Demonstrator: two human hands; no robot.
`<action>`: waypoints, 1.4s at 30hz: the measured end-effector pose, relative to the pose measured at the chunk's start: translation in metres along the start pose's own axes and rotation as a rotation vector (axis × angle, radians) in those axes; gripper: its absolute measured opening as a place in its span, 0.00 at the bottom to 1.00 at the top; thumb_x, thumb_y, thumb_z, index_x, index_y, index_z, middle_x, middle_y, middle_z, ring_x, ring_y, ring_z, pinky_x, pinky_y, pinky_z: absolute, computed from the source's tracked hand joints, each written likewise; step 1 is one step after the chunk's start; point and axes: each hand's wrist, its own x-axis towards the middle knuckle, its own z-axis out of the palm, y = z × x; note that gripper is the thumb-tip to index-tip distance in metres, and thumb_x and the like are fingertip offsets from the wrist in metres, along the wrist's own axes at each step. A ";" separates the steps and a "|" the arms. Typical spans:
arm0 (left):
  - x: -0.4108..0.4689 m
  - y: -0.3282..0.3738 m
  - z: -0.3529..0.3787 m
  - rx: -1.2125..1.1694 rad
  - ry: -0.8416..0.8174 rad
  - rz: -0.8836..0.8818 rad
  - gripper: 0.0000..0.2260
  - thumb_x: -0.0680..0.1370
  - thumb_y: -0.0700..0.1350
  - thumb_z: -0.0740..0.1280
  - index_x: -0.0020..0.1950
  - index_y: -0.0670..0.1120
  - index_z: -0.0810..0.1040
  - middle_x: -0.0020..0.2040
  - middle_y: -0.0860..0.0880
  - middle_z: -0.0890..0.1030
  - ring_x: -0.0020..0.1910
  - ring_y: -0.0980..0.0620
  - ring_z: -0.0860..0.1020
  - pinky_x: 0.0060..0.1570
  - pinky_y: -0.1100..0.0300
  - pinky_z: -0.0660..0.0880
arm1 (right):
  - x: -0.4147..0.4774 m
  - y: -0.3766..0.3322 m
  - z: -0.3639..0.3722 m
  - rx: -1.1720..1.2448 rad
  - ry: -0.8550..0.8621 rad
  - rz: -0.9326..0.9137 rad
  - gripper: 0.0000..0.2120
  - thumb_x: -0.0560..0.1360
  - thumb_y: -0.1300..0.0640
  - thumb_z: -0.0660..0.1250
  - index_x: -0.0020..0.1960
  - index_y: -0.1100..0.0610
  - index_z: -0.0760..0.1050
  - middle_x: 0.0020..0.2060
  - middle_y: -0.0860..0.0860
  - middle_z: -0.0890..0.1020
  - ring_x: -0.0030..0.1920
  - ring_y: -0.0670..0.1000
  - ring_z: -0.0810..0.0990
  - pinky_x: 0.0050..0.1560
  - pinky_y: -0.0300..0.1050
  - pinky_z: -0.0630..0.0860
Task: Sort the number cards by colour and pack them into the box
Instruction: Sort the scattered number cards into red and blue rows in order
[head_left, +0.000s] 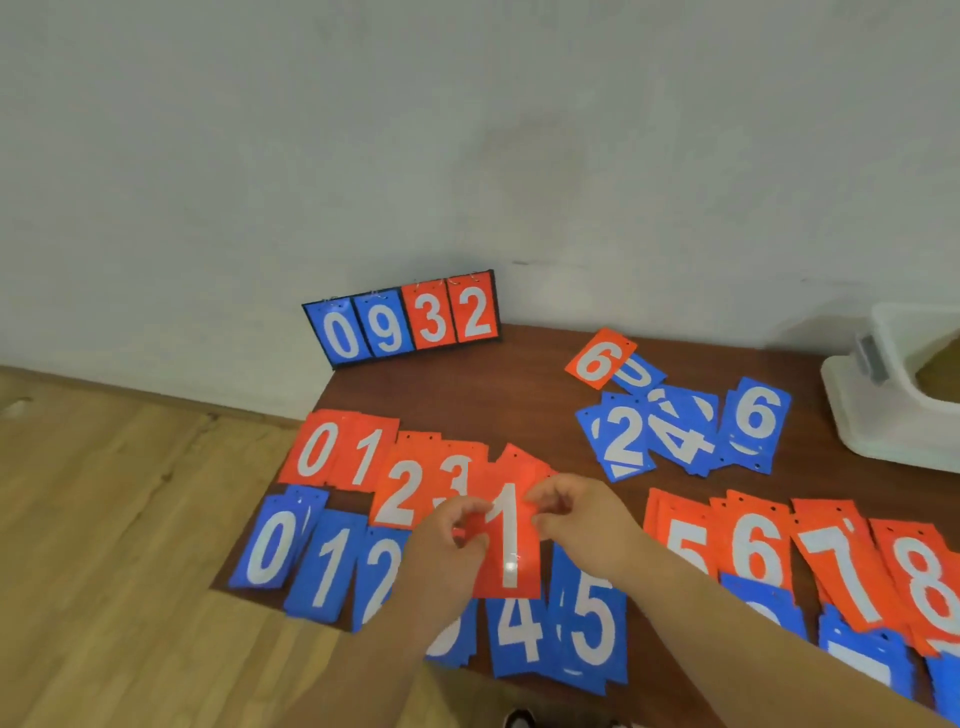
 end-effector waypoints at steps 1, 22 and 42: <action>-0.002 -0.004 -0.004 0.005 0.025 -0.010 0.13 0.80 0.41 0.68 0.54 0.61 0.78 0.55 0.62 0.78 0.53 0.62 0.76 0.45 0.72 0.74 | 0.003 -0.003 0.004 -0.018 -0.022 -0.006 0.12 0.73 0.63 0.72 0.49 0.46 0.81 0.45 0.45 0.84 0.41 0.43 0.83 0.44 0.38 0.78; 0.043 -0.091 -0.148 -0.018 0.293 -0.132 0.11 0.77 0.42 0.72 0.50 0.59 0.78 0.48 0.60 0.81 0.43 0.59 0.80 0.45 0.61 0.80 | 0.103 -0.094 0.154 -0.097 -0.145 -0.082 0.12 0.72 0.64 0.74 0.45 0.47 0.80 0.43 0.49 0.84 0.42 0.47 0.82 0.38 0.34 0.75; 0.223 -0.164 -0.170 0.526 0.009 0.018 0.04 0.80 0.46 0.66 0.51 0.55 0.77 0.45 0.58 0.78 0.45 0.58 0.78 0.45 0.59 0.79 | 0.185 -0.067 0.167 -0.220 0.124 0.215 0.12 0.76 0.61 0.67 0.56 0.49 0.80 0.50 0.43 0.81 0.47 0.43 0.79 0.49 0.36 0.73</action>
